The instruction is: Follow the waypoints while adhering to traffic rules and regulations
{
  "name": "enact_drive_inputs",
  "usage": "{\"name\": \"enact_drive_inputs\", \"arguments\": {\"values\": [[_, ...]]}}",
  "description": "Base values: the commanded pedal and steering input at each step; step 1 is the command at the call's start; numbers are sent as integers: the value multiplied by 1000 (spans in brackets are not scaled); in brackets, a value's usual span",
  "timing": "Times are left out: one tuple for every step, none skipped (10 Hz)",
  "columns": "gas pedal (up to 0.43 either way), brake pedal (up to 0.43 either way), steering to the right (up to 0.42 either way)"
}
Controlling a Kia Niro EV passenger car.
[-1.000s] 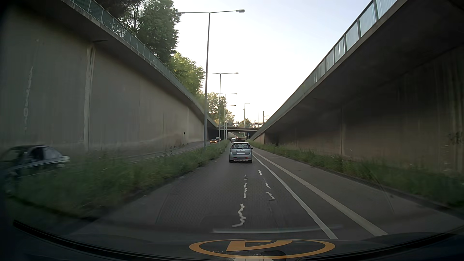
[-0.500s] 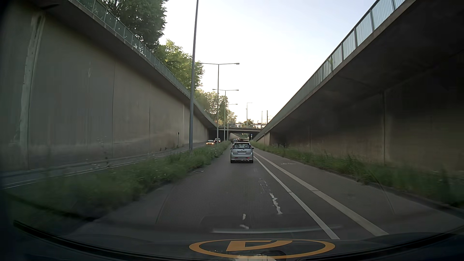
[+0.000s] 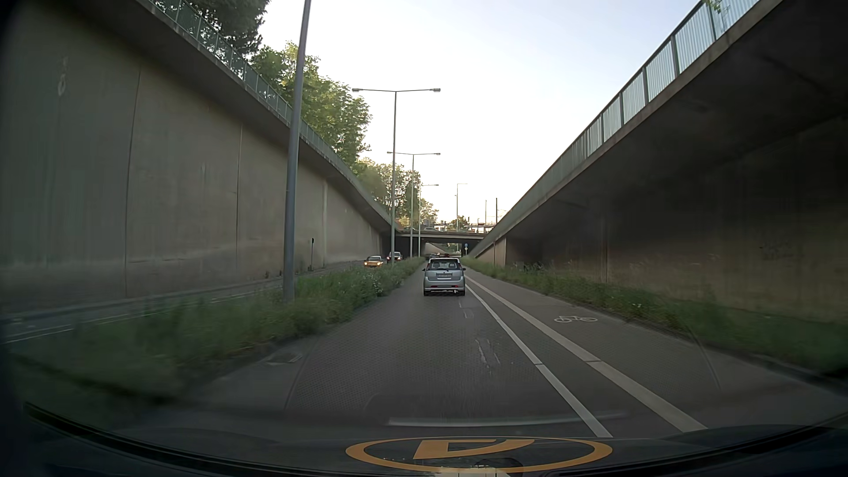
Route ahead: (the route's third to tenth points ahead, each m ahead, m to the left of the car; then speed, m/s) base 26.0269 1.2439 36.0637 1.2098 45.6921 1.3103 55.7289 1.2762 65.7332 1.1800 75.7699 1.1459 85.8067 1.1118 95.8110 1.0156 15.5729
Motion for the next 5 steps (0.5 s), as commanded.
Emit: {"name": "enact_drive_inputs", "arguments": {"values": [[130,0,-6],[130,0,-7],[130,0,-6],[130,0,-7],[130,0,-6]]}}
